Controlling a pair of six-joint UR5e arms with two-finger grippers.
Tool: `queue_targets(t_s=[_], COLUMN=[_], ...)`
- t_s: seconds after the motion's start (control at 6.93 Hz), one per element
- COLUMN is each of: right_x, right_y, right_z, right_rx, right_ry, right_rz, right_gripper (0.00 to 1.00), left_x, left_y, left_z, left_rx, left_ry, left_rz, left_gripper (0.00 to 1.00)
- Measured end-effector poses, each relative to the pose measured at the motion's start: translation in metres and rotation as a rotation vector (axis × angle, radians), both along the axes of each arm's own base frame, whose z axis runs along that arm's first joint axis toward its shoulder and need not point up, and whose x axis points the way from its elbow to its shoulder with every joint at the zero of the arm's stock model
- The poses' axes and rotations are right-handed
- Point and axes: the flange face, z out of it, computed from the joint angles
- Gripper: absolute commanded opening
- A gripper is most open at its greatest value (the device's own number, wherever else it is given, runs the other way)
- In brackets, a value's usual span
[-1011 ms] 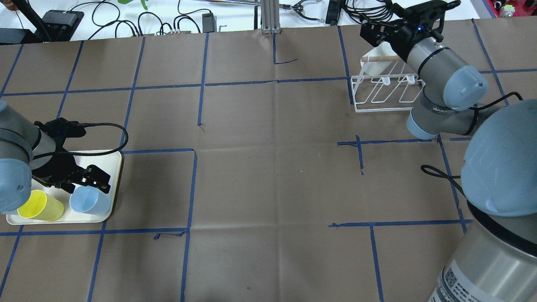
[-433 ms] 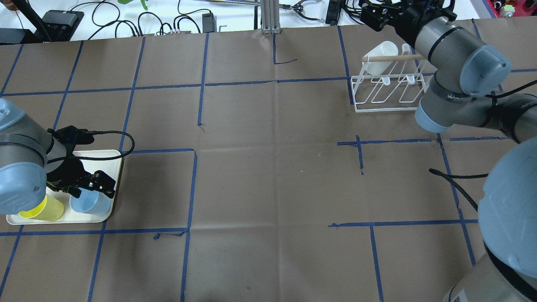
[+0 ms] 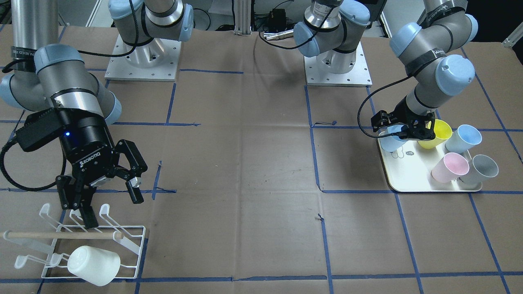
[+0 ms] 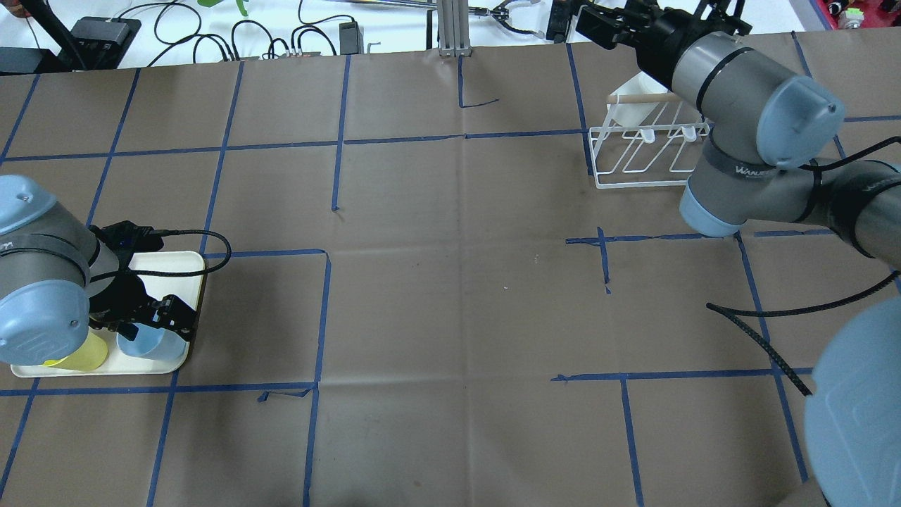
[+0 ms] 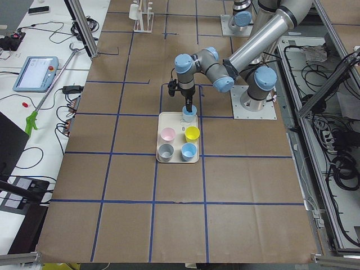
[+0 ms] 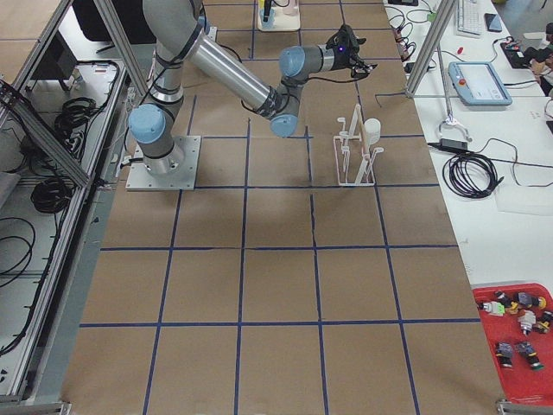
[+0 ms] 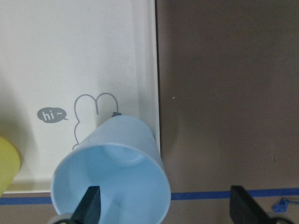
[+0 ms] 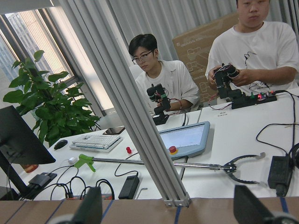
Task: Transfer IKEA cup to right arm and place on rack
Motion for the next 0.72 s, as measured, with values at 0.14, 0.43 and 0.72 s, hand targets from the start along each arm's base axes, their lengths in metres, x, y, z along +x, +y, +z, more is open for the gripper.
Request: queue_targets(t_s=[0.14,0.43,0.72], right_x=[0.02,0.05,0.064], right_y=[0.007,0.016,0.021], right_z=[0.002,0.003,-0.002], right_rx=[0.045,0.159,0.289], right_ry=[-0.087,-0.281,-0.499], right_rz=[0.01,0.006,-0.082], right_gripper=[1.0,1.0,1.0], left_x=[0.0,0.0,0.001], left_y=[0.0,0.0,0.0], left_z=[0.0,-0.001,0.0], left_rx=[0.0,0.001,0.0], left_ry=[-0.001,-0.002,-0.007], left_rz=[0.002,0.006,0.02], left_gripper=[0.22,0.0,0.0])
